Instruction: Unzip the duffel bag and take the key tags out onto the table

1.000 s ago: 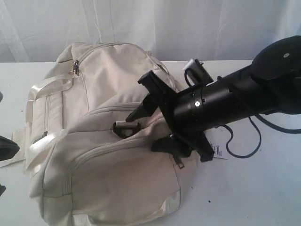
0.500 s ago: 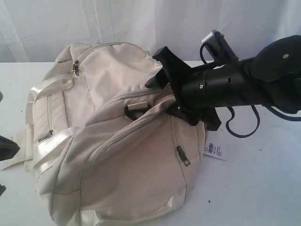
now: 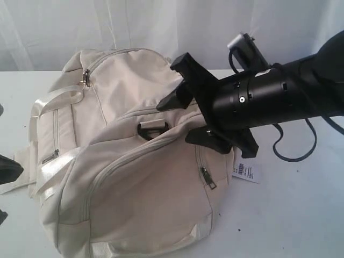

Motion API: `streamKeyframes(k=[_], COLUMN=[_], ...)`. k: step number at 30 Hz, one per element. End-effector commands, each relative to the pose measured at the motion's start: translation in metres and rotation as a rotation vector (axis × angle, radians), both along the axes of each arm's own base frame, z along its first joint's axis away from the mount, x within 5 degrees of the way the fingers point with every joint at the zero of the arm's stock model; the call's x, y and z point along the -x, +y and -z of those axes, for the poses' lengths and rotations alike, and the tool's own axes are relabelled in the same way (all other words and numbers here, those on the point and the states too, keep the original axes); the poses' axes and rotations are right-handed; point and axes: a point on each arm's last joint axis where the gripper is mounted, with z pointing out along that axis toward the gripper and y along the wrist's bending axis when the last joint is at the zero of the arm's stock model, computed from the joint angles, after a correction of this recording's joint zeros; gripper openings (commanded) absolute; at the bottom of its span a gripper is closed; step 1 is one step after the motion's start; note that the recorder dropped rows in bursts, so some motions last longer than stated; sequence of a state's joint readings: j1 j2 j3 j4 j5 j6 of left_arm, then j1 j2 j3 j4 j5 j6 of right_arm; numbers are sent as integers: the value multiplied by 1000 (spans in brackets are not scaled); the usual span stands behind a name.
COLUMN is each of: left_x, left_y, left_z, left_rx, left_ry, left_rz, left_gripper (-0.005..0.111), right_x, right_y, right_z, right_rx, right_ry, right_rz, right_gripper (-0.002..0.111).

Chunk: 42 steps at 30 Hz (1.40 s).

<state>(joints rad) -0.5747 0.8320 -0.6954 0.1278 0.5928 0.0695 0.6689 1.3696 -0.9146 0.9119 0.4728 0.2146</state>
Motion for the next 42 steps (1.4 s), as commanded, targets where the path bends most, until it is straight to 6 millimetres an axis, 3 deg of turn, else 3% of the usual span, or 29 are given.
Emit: streamKeyframes(k=[1,9,12,16,30,35,39,42], left_x=[2,2,2,2,2,2,2,2], left_y=[0,-1,-1,-1,-1,-1,-1,-1], left_z=[1,1,1,1,1,1,1,1], left_rx=[9,13,13,13,9,9,9,9], left_ry=[5,8,8,8,5,5,5,5], left_rz=[3,4,4,4,10,10,10,10], left_gripper=[0,0,0,0,0,0,0,0], right_x=[-7,-10,-14,-14,-11,-9,-4,2], right_y=[-2,8,11,13,14,14,14,14], right_z=[5,33,46,47,49,49,50,51], right_rx=[82,114,140,110,133,148,206,212], right_ry=[-92,56,90,128,122,101,-31,-22], right_rz=[-26,-63,-66,-45,-103,-154,-349,-427], right_gripper=[65,65,51,25,1,0,0,0])
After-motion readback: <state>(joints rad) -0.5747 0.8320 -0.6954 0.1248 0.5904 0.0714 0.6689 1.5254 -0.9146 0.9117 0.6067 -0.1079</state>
